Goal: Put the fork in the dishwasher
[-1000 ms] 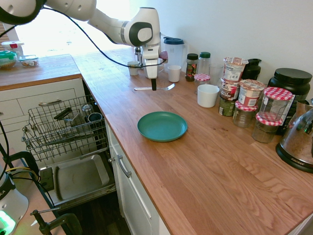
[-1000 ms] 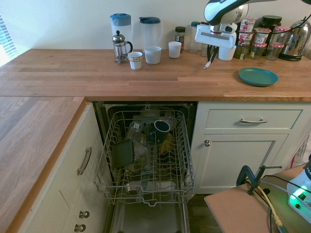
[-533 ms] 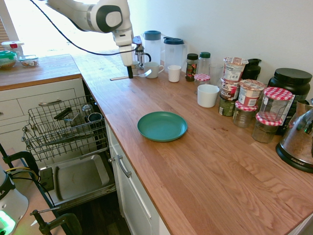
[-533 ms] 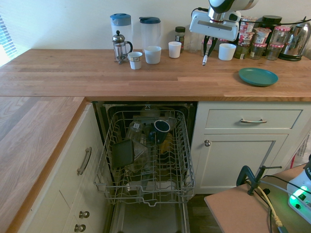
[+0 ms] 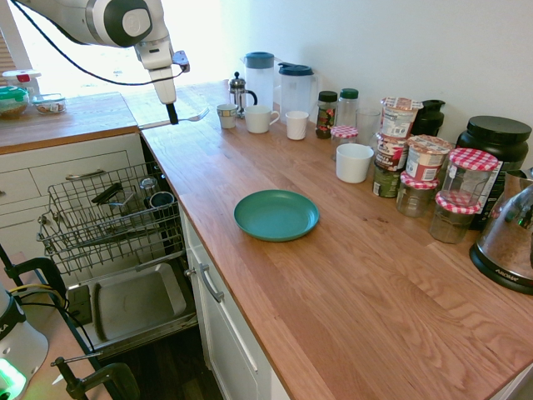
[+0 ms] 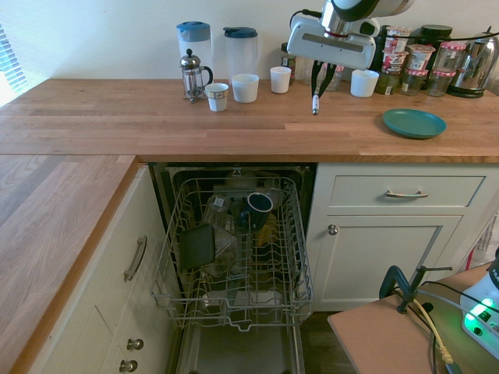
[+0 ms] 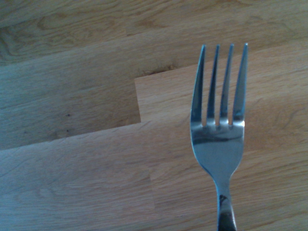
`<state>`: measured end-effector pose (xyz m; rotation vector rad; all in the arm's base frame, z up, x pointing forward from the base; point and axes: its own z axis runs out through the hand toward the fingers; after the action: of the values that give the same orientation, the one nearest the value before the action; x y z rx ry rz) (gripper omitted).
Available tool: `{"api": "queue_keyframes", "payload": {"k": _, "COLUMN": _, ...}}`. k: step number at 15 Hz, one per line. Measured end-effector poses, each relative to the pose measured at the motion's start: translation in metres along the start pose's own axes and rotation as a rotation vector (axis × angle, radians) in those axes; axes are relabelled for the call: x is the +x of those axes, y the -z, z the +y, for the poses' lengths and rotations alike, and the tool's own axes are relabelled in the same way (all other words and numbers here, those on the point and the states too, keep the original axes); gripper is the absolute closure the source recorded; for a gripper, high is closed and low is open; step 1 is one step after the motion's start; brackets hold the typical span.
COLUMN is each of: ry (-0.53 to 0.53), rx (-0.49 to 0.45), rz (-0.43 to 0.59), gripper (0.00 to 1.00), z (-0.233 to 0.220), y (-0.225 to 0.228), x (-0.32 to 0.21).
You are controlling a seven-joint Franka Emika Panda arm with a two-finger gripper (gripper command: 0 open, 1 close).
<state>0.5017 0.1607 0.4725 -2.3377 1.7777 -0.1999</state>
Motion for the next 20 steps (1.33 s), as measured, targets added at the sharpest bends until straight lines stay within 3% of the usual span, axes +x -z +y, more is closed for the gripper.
{"api": "queue_keyframes", "payload": {"k": 5, "ry": -0.019, "rx": -0.007, "rz": -0.004, "gripper": 1.0, "z": 0.013, "y": -0.011, "x": -0.034}}
{"api": "queue_keyframes", "payload": {"k": 11, "ry": -0.069, "rx": -0.047, "rz": 0.0, "gripper": 1.0, "z": 0.058, "y": -0.038, "x": -0.102}}
{"api": "queue_keyframes", "payload": {"k": 20, "ry": -0.042, "rx": -0.071, "rz": 0.023, "gripper": 1.0, "z": 0.137, "y": -0.055, "x": -0.191}}
